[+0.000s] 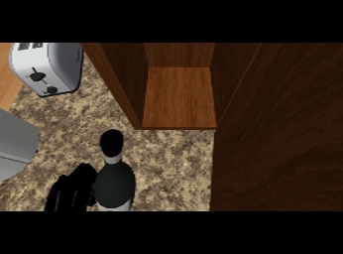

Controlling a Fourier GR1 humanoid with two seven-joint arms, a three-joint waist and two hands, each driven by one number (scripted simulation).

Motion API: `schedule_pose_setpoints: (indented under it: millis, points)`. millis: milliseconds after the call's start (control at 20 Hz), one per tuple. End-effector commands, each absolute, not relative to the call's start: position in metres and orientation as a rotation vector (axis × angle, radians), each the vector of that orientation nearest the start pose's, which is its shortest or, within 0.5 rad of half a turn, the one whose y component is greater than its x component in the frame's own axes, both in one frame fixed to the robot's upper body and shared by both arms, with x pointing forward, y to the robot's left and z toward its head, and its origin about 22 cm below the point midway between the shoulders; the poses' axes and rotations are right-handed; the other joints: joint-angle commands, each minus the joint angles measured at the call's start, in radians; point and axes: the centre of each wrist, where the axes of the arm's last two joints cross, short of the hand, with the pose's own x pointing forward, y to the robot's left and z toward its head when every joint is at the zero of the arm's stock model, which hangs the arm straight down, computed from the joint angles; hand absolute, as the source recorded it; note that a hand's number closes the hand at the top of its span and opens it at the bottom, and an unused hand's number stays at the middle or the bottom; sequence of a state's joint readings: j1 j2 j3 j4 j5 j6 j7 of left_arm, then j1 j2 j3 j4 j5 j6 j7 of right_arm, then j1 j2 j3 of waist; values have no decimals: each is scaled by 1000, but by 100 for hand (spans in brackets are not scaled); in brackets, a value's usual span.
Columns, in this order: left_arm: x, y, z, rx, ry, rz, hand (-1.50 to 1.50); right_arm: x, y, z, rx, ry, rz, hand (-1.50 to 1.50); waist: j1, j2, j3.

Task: Pick up the wine, place it into the cabinet and close the cabinet

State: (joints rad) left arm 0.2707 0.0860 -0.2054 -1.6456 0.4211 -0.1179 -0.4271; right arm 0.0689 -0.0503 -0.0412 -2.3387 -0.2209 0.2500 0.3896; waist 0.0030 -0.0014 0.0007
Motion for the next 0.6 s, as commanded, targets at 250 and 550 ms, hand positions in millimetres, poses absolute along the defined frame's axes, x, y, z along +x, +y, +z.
schedule_pose_setpoints:
  millis: [250,550]
  points:
    - [206,181,27,-437,-1805,272,150,171,-248,149,216,-1888,246,-150,-4,1,0]
    - [250,146,48,-376,-1853,235,150,182,-250,150,218,-1897,223,-150,-8,2,0]
